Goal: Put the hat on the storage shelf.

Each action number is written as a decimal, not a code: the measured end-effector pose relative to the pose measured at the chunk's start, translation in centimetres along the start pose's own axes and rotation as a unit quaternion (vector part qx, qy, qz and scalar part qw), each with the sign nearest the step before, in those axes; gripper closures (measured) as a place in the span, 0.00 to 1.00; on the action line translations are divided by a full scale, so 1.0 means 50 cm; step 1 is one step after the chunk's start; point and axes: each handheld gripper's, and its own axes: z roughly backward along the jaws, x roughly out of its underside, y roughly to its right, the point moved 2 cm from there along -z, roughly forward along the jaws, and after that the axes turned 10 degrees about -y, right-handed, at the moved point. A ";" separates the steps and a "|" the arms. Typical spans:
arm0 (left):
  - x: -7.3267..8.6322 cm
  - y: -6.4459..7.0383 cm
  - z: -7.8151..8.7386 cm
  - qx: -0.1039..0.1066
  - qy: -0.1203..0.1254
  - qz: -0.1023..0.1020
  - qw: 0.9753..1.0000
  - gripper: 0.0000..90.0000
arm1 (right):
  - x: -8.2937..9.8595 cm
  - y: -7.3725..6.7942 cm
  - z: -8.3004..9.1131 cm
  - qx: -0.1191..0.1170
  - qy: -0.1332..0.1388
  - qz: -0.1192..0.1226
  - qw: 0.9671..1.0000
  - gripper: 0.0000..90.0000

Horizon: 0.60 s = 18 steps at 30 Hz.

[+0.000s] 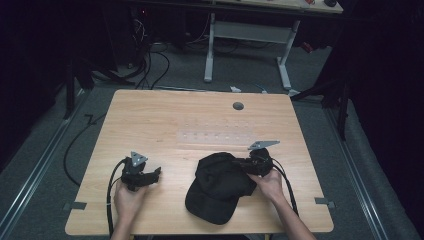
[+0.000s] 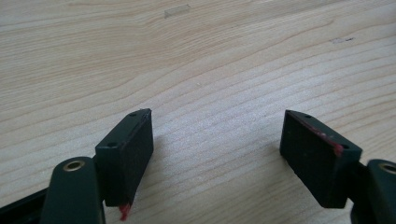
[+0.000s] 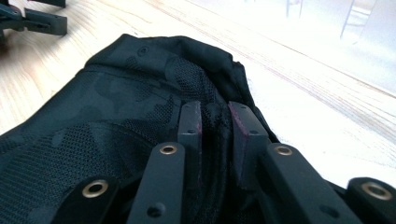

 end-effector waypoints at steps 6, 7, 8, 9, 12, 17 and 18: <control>0.000 0.000 0.000 0.000 0.000 0.000 1.000 0.29 | -0.002 -0.003 0.016 -0.009 0.019 0.001 1.000 0.86; 0.000 0.000 0.000 0.000 0.000 0.000 1.000 0.29 | -0.002 -0.005 0.019 -0.010 0.021 0.000 1.000 0.86; 0.000 0.000 0.000 0.000 0.000 0.000 1.000 0.29 | -0.002 -0.006 0.022 -0.011 0.024 0.001 1.000 0.87; 0.000 0.000 0.000 0.000 0.000 0.000 1.000 0.29 | -0.002 -0.008 0.025 -0.012 0.027 0.001 1.000 0.87; 0.000 0.000 0.000 0.000 0.000 0.000 1.000 0.29 | -0.002 -0.010 0.034 -0.017 0.038 0.003 0.999 0.87; 0.000 0.000 0.000 0.000 0.000 0.000 1.000 0.29 | -0.002 -0.015 0.058 -0.024 0.066 0.010 0.997 0.88; 0.000 0.000 0.000 0.000 0.000 0.000 1.000 0.29 | -0.002 -0.015 0.058 -0.024 0.066 0.010 0.997 0.88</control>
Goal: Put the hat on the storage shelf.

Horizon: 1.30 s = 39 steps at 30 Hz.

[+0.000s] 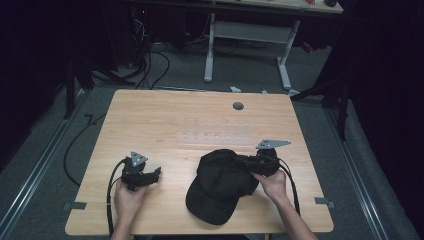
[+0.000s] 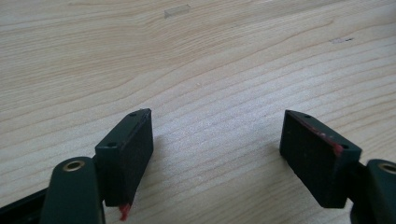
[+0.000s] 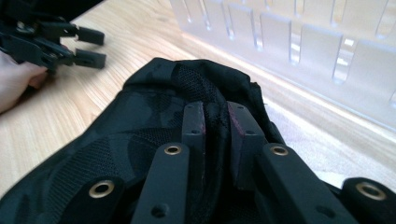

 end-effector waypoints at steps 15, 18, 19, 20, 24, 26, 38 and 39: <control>0.000 0.000 -0.001 0.001 -0.003 -0.002 1.000 0.28 | -0.015 -0.012 0.071 -0.003 0.050 0.029 0.998 0.88; 0.001 0.002 -0.002 0.003 -0.006 -0.006 1.000 0.26 | -0.021 -0.016 0.080 -0.011 0.058 0.033 0.998 0.89; 0.001 0.002 -0.002 0.005 -0.008 -0.008 1.000 0.25 | -0.025 -0.019 0.086 -0.013 0.062 0.037 0.997 0.89; 0.001 0.002 -0.002 0.007 -0.009 -0.010 1.000 0.25 | -0.025 -0.019 0.086 -0.013 0.062 0.037 0.997 0.89; 0.000 0.003 -0.001 0.011 -0.018 -0.014 1.000 0.24 | -0.034 -0.027 0.097 -0.020 0.070 0.045 0.996 0.89; 0.000 0.006 0.000 0.021 -0.035 -0.014 0.999 0.18 | -0.038 -0.034 0.105 -0.025 0.072 0.053 0.996 0.89; -0.043 0.058 0.058 0.141 -0.037 0.027 0.989 0.16 | -0.058 -0.055 0.118 -0.042 0.079 0.075 0.993 0.89; -0.047 0.067 0.063 0.150 -0.035 0.025 0.988 0.16 | -0.060 -0.056 0.118 -0.048 0.081 0.076 0.993 0.89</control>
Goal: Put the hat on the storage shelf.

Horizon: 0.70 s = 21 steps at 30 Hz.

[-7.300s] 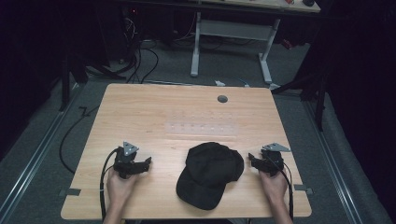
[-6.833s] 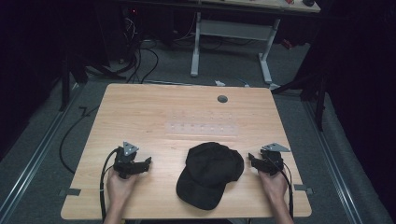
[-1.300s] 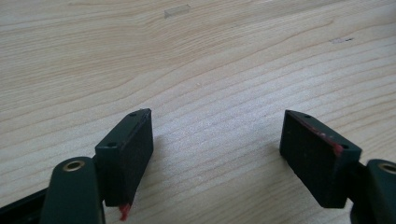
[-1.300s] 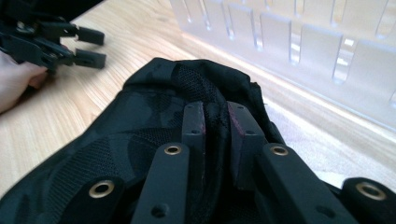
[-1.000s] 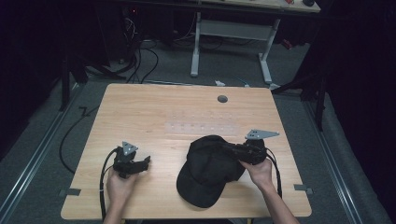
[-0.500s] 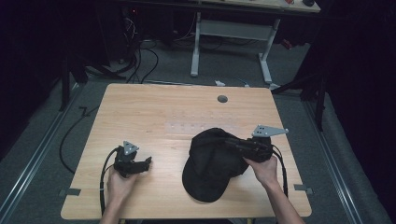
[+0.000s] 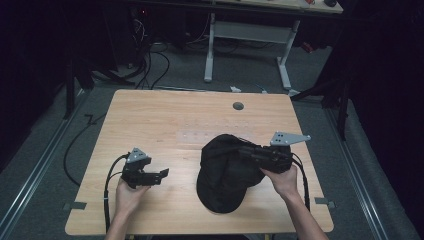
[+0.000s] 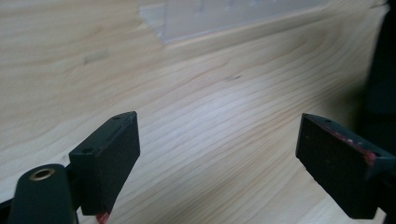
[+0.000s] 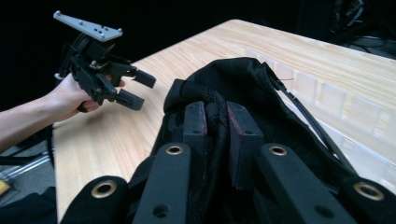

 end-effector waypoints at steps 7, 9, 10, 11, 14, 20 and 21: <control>-0.020 0.071 0.015 0.065 -0.010 -0.022 0.998 0.12 | -0.017 -0.011 -0.002 -0.012 0.003 0.011 1.000 0.89; -0.023 0.092 0.018 0.083 -0.016 -0.028 0.996 0.12 | -0.018 -0.011 -0.003 -0.014 0.003 0.012 1.000 0.89; -0.024 0.102 0.018 0.091 -0.020 -0.031 0.995 0.12 | -0.019 -0.012 -0.004 -0.016 0.004 0.012 1.000 0.89; -0.026 0.112 0.018 0.100 -0.024 -0.034 0.994 0.12 | -0.019 -0.013 -0.005 -0.017 0.003 0.013 1.000 0.89; -0.030 0.140 0.012 0.121 -0.038 -0.039 0.991 0.11 | -0.022 -0.016 -0.009 -0.023 0.003 0.017 1.000 0.89; -0.029 0.179 -0.011 0.122 -0.068 -0.063 0.988 0.12 | -0.029 -0.023 -0.015 -0.042 0.004 0.027 0.999 0.89; -0.029 0.182 -0.015 0.123 -0.073 -0.066 0.988 0.13 | -0.031 -0.025 -0.015 -0.045 0.004 0.028 0.999 0.89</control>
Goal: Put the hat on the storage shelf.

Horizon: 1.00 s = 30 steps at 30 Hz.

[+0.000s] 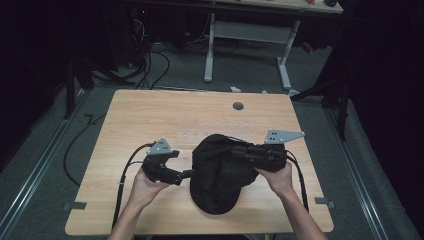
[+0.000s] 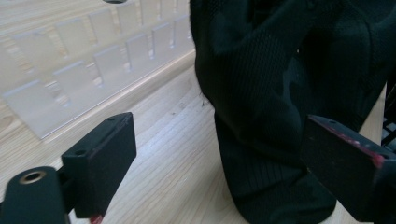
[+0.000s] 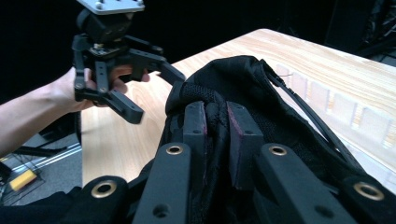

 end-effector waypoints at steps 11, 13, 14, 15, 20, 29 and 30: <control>-0.014 0.014 -0.040 0.027 -0.048 0.010 0.998 0.17 | -0.015 -0.011 -0.008 -0.025 0.000 0.020 0.999 0.89; -0.014 0.019 -0.045 0.032 -0.055 0.008 0.998 0.18 | -0.017 -0.012 -0.008 -0.027 -0.003 0.025 0.999 0.89; -0.013 0.021 -0.047 0.036 -0.060 0.004 0.998 0.18 | -0.017 -0.012 -0.008 -0.027 -0.003 0.025 0.999 0.89; -0.013 0.024 -0.048 0.042 -0.062 0.003 0.997 0.19 | -0.019 -0.012 -0.008 -0.029 -0.004 0.027 0.999 0.89; -0.005 0.034 -0.049 0.054 -0.073 -0.008 0.996 0.27 | -0.028 -0.014 -0.006 -0.024 0.001 0.035 0.999 0.89; -0.001 0.038 -0.036 0.066 -0.086 -0.014 0.994 0.45 | -0.038 -0.011 -0.015 0.009 -0.001 0.039 0.999 0.88; -0.001 0.040 -0.035 0.066 -0.086 -0.015 0.994 0.47 | -0.038 -0.010 -0.017 0.011 -0.001 0.038 0.999 0.88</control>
